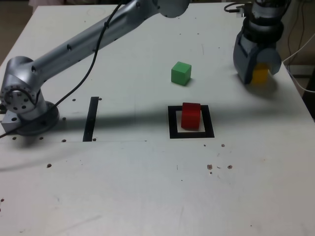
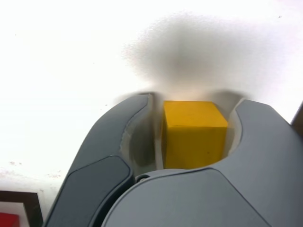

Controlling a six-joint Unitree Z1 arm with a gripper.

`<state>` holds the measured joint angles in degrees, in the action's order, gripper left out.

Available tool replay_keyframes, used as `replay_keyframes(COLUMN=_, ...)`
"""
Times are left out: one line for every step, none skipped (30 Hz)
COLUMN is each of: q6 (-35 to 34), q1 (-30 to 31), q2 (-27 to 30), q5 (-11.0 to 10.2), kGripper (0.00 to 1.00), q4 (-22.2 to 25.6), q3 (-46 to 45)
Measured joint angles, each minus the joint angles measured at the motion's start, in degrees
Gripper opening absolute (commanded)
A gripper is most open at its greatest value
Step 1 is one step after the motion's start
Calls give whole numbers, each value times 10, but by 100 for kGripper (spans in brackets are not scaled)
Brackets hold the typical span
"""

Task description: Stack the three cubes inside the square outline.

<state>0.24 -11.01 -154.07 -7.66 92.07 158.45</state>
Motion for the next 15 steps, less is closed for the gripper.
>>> replay_keyframes(q6=0, q1=0, q2=0, q5=0, kGripper=28, q4=1, q3=0)
replay_keyframes(q6=1, q1=0, q2=0, q5=0, kGripper=28, q4=3, q3=0)
replay_keyframes(q6=2, q1=0, q2=0, q5=0, kGripper=28, q4=4, q3=0)
replay_keyframes(q6=3, q1=0, q2=1, q5=0, kGripper=28, q4=5, q3=0)
replay_keyframes(q6=4, q1=1, q2=2, q5=0, kGripper=28, q4=6, q3=-1)
replay_keyframes(q6=5, q1=1, q2=3, q5=0, kGripper=28, q4=7, q3=-2)
replay_keyframes(q6=6, q1=1, q2=4, q5=0, kGripper=28, q4=8, q3=-3)
replay_keyframes(q6=8, q1=1, q2=5, q5=1, kGripper=28, q4=9, q3=-5)
replay_keyframes(q6=9, q1=2, q2=7, q5=1, kGripper=28, q4=10, q3=-8)
replay_keyframes(q6=10, q1=3, q2=9, q5=2, kGripper=28, q4=10, q3=-11)
replay_keyframes(q6=12, q1=4, q2=12, q5=3, kGripper=28, q4=11, q3=-17)
replay_keyframes(q6=13, q1=5, q2=16, q5=4, kGripper=28, q4=11, q3=-23)
replay_keyframes(q6=14, q1=6, q2=20, q5=5, kGripper=28, q4=11, q3=-30)
replay_keyframes(q6=15, q1=7, q2=28, q5=6, kGripper=28, q4=11, q3=-40)
replay_keyframes(q6=16, q1=9, q2=37, q5=8, kGripper=28, q4=12, q3=-50)
